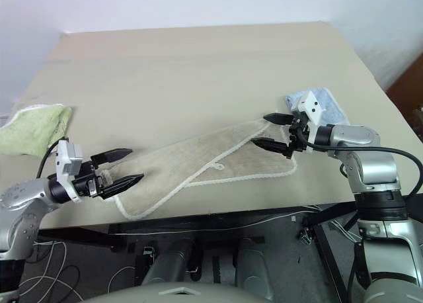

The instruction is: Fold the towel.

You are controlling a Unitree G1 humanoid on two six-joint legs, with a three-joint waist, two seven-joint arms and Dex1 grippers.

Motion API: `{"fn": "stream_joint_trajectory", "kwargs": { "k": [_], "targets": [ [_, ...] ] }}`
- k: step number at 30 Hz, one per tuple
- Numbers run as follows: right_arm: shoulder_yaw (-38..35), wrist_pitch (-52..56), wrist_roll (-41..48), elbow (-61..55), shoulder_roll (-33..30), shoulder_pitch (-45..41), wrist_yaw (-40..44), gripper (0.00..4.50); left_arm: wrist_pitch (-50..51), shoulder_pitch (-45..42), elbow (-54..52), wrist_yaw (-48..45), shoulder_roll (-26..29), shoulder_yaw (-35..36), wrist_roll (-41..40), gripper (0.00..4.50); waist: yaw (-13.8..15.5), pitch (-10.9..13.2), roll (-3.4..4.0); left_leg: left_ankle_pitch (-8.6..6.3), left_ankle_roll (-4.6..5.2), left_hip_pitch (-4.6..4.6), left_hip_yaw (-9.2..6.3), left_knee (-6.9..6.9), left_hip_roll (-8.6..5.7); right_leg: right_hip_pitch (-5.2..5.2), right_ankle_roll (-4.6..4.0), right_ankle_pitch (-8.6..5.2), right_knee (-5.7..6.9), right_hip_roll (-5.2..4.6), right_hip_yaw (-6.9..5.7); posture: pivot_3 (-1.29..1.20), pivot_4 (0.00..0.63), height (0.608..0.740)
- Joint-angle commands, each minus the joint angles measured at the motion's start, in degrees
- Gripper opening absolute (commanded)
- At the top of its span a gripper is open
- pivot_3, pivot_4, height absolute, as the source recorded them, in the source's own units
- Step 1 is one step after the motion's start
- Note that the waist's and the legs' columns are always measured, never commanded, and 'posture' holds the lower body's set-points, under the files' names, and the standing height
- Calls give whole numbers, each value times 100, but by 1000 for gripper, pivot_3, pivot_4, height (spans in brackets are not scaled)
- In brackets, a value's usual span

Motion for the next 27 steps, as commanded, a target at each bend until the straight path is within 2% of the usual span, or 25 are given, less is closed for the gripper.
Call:
{"fn": "stream_joint_trajectory", "kwargs": {
  "k": [1,8,13,23,27],
  "targets": [
    [1,-144,-62,-32,-2,-185,45,4500,-216,52,-175,-75,103,115,73,4476,-9,0,0,0,0,0,0,0,0,0,0,0,0,0,0,0,150,740],
    [-78,-374,-191,141,185,-285,-208,4500,-244,-56,-72,-118,188,234,-12,4476,-15,0,1,0,0,1,0,-1,1,-2,0,0,2,0,0,0,150,740],
    [96,-1245,-818,1050,178,-728,-342,4500,-315,-330,60,-166,203,132,53,4476,-13,-1,1,0,0,4,0,6,-2,2,0,1,5,1,-1,0,150,740],
    [411,-2411,-1688,2740,-43,-1605,1,4500,-559,-197,41,-14,-143,5,176,4476,-31,0,3,2,-2,6,1,1,-2,2,12,8,5,4,-1,0,150,740],
    [580,-3002,-2172,3536,-66,-2023,-179,4500,-645,-162,49,13,-186,-51,261,4476,-33,0,3,2,-2,15,1,0,-2,10,7,5,5,4,-1,0,150,740]
  ]
}}
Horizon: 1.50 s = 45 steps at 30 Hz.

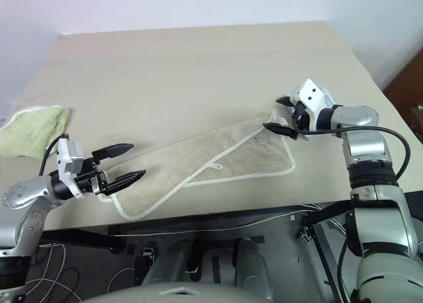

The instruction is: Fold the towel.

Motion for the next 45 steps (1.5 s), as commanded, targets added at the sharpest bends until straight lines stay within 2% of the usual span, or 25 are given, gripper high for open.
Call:
{"fn": "stream_joint_trajectory", "kwargs": {
  "k": [1,5,10,18,29,38,45],
  "targets": [
    [138,-628,-490,583,-131,-438,-222,4500,-90,-22,-127,65,-18,18,19,4476,-3,0,0,0,0,0,0,0,0,0,0,0,0,0,0,0,150,740],
    [273,-1067,-808,1104,-49,-683,-365,4500,-28,-77,-234,194,-33,-50,46,4476,-3,0,0,1,-1,1,0,0,0,1,0,0,0,1,-1,0,150,740],
    [645,-1738,-1579,1838,-92,-981,-1037,4500,114,-13,-501,366,-3,-53,-27,4476,-13,0,0,1,-2,2,0,0,-2,1,1,1,1,0,0,0,150,740],
    [873,-2150,-2038,2605,233,-1453,-1560,4500,368,-38,-785,597,48,-48,-86,4476,-39,1,2,4,-6,6,0,-1,-2,2,1,1,5,4,0,0,150,740],
    [1197,-2533,-2570,3264,795,-1951,-2225,4500,547,225,-1182,799,114,113,-135,4476,-25,3,4,6,-10,40,-1,-6,-2,33,-7,-4,9,7,0,0,150,740],
    [1498,-2751,-3046,3532,731,-2048,-2355,4500,506,401,-1257,854,96,213,-122,4476,-35,4,6,7,-13,66,-1,-11,-2,50,-9,-6,12,9,1,0,150,740],
    [1768,-2811,-3438,3665,699,-2205,-2371,2256,423,474,-1234,860,59,223,-92,4500,-39,5,7,7,-13,69,-1,-11,-2,52,-9,-6,13,10,1,0,150,740]
  ]
}}
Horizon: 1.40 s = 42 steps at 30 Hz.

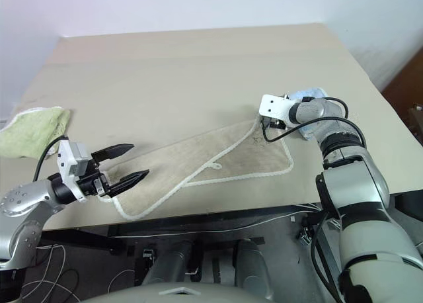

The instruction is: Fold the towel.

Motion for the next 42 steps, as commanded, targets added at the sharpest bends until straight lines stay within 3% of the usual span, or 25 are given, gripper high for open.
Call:
{"fn": "stream_joint_trajectory", "kwargs": {
  "k": [1,3,32,39,42],
  "targets": [
    [72,-14,-137,42,-115,-289,-6,1845,-134,81,-224,8,18,168,-51,4500,0,1,1,0,0,0,0,0,0,0,0,0,0,0,0,0,150,740],
    [31,10,-112,74,-105,-351,-13,1190,-181,143,-231,23,-9,171,-33,4500,0,1,1,0,0,0,0,-1,0,0,0,0,0,0,0,0,150,740],
    [348,-461,-539,175,66,-586,-17,1190,-386,477,-315,99,-11,307,-22,4500,-8,5,9,0,-1,0,0,-4,0,-3,-2,-1,0,1,1,0,150,740],
    [836,-758,-1114,190,-39,-780,-417,1190,-553,629,-243,16,-21,346,50,4500,-32,9,14,0,-2,0,0,-5,0,-6,-2,-2,0,1,1,0,150,740],
    [844,-858,-1092,211,-112,-911,-92,1354,-654,733,-231,12,-68,346,65,4500,-66,13,20,1,-3,0,0,-6,0,-6,-3,-2,2,1,0,0,150,740]
  ]
}}
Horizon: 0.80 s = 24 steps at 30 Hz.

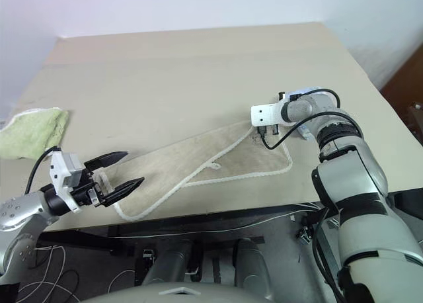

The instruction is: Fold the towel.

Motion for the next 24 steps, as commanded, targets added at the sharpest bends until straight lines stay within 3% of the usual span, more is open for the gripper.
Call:
{"fn": "stream_joint_trajectory", "kwargs": {
  "k": [1,4,10,24],
  "targets": [
    [-44,-182,46,-3,-184,-367,325,1564,-246,120,-77,-43,-43,147,40,4500,-29,0,1,0,0,0,0,-1,0,0,0,0,0,0,0,0,150,740],
    [-14,-355,36,-17,-192,-464,581,2412,-320,186,-70,-37,-63,131,50,4500,-64,0,1,0,0,0,0,-4,0,1,1,0,-2,1,-1,0,150,740],
    [544,-625,-642,2,-115,-717,85,4388,-385,206,-51,-21,-90,84,71,4500,-96,5,9,0,0,2,0,-4,0,0,1,0,3,2,1,0,150,740],
    [1648,-683,-1754,282,414,-1182,-894,4388,-141,570,-733,417,-188,97,58,4500,-81,9,15,6,-10,3,0,-11,1,-15,0,0,13,7,2,0,150,740]
  ]
}}
